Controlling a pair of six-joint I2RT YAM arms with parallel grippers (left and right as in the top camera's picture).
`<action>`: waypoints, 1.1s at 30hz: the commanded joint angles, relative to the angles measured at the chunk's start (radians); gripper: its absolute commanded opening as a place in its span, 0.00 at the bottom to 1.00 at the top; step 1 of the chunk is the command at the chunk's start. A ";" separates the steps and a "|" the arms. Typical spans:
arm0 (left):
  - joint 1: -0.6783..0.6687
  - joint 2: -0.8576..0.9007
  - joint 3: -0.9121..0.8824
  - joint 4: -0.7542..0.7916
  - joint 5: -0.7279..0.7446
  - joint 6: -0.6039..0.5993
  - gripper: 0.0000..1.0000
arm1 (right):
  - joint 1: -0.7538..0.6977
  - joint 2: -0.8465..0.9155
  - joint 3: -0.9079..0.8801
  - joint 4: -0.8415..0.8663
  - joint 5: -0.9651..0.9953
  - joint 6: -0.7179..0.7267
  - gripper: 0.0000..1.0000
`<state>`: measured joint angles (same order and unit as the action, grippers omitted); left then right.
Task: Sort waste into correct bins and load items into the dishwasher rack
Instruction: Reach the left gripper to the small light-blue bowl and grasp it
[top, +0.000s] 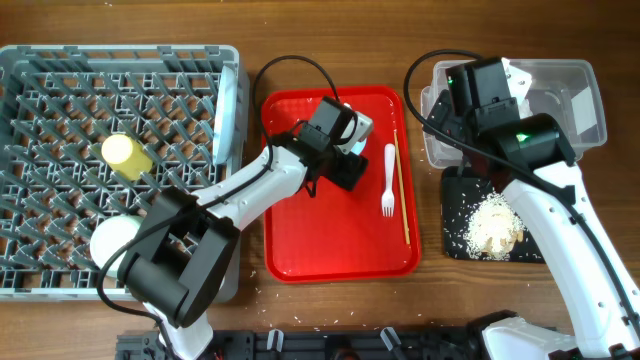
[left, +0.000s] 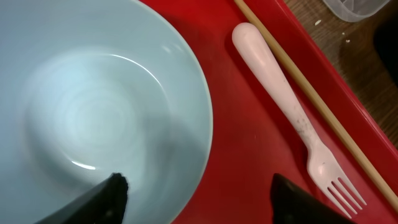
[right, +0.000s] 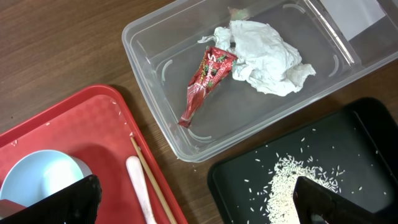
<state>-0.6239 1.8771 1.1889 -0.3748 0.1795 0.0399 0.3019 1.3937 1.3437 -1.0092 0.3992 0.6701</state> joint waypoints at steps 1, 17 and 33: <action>-0.001 -0.028 0.003 0.019 -0.006 -0.003 0.76 | 0.000 -0.008 0.016 0.003 -0.005 0.011 1.00; -0.011 -0.010 0.003 0.094 0.114 0.058 0.76 | 0.000 -0.008 0.016 0.003 -0.005 0.012 1.00; -0.033 0.096 0.003 0.124 0.002 0.087 0.37 | 0.000 -0.008 0.016 0.003 -0.005 0.011 1.00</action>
<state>-0.6594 1.9636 1.1889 -0.2710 0.1940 0.1249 0.3019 1.3937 1.3437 -1.0088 0.3992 0.6701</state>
